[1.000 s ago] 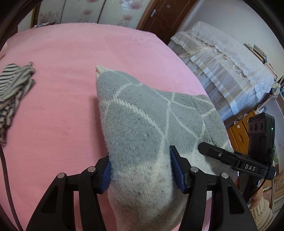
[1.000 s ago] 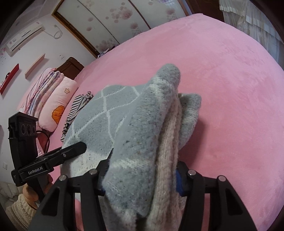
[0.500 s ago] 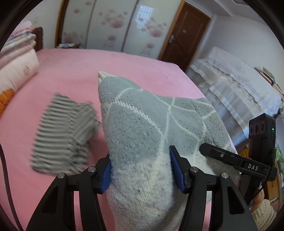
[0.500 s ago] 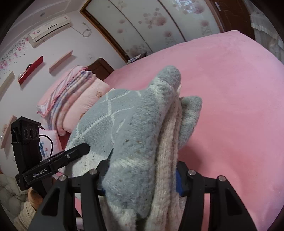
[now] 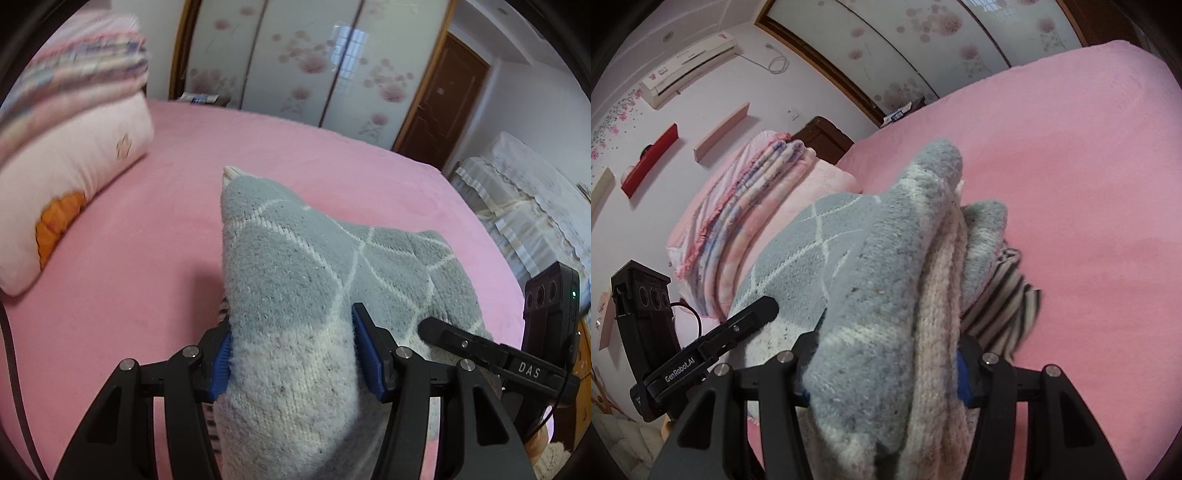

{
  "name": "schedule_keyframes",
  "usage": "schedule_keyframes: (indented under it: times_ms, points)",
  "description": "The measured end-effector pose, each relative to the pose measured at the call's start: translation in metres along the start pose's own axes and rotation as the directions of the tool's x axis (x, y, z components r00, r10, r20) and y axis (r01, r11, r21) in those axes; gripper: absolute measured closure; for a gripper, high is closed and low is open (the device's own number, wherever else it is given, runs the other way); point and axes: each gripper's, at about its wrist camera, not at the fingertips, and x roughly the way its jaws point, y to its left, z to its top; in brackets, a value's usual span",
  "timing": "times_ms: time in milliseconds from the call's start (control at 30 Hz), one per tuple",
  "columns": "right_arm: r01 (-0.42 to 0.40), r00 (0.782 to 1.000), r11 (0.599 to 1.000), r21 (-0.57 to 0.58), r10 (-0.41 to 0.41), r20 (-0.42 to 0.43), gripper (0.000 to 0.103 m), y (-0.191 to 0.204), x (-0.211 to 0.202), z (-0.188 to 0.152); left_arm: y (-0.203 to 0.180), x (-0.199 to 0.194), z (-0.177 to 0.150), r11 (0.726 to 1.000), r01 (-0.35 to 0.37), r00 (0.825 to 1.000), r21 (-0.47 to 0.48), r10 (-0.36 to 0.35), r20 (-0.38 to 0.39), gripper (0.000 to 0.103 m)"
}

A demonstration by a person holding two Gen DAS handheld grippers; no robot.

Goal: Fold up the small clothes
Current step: 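Carry the folded sweater with both tools onto the striped garment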

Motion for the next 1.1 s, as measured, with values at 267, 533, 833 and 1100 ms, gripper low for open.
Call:
schedule_keyframes:
  times_ms: [267,533,833,1100]
  points:
    - [0.118,0.990,0.993,0.016,-0.116,-0.079,0.048,-0.036,0.049,-0.045,0.041,0.084,-0.052,0.996,0.043,0.993,-0.080,-0.052,-0.106,0.045]
    - [0.136,0.991,0.990,-0.040,-0.136,0.002,0.049,-0.027,0.041,-0.059,0.037,0.078,-0.064,0.996,0.051,0.997,-0.078,-0.055,-0.050,0.044]
    - [0.141,0.988,0.990,-0.030,-0.138,0.069,0.049,-0.032,0.047,-0.063,0.043,0.080,-0.063,0.995,0.010,1.000,-0.104,-0.012,-0.016,0.044]
    - [0.179,0.984,0.982,-0.066,-0.179,0.005,0.040,-0.026,0.055,-0.059,0.046,0.080,-0.071,0.991,-0.037,0.999,-0.128,0.033,-0.034,0.030]
